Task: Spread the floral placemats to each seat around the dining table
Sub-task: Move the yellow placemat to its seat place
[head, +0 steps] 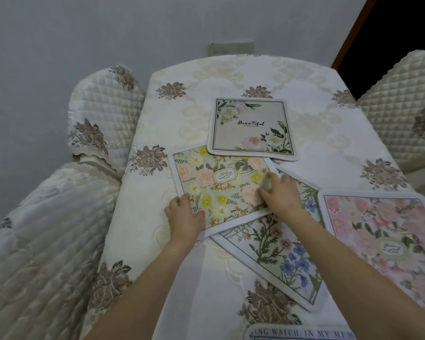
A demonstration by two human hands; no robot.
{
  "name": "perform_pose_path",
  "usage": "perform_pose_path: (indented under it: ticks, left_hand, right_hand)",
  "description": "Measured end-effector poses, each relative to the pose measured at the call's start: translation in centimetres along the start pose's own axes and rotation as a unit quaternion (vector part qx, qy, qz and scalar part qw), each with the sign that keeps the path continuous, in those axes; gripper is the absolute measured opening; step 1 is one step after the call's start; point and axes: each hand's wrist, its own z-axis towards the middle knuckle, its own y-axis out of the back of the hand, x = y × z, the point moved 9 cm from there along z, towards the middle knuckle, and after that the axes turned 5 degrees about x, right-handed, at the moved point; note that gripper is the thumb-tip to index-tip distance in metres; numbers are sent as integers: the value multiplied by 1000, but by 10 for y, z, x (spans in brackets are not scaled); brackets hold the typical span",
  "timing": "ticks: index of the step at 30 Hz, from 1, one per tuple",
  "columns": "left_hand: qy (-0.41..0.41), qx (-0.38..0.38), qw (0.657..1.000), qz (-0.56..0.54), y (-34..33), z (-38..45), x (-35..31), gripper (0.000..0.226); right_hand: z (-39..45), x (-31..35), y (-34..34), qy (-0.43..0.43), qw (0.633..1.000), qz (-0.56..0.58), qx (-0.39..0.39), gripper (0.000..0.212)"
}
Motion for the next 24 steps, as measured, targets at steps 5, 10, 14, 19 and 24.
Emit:
perform_pose_path:
  ticks: [5, 10, 14, 19, 24]
  left_hand:
    - [10, -14, 999, -28, 4, 1, 7, 58]
    - [23, -15, 999, -31, 12, -3, 19, 59]
    - [25, -3, 1000, -16, 23, -16, 38, 58]
    - [9, 17, 1000, -3, 43, -42, 72, 57]
    - [-3, 34, 999, 0, 69, -70, 111, 54]
  right_hand:
    - [6, 10, -4, -11, 999, 27, -19, 64]
    - [-11, 13, -14, -31, 998, 46, -26, 66]
    - [-40, 24, -24, -45, 997, 64, -28, 64]
    - [-87, 45, -44, -58, 993, 97, -40, 61]
    - [-138, 71, -71, -76, 990, 100, -55, 59]
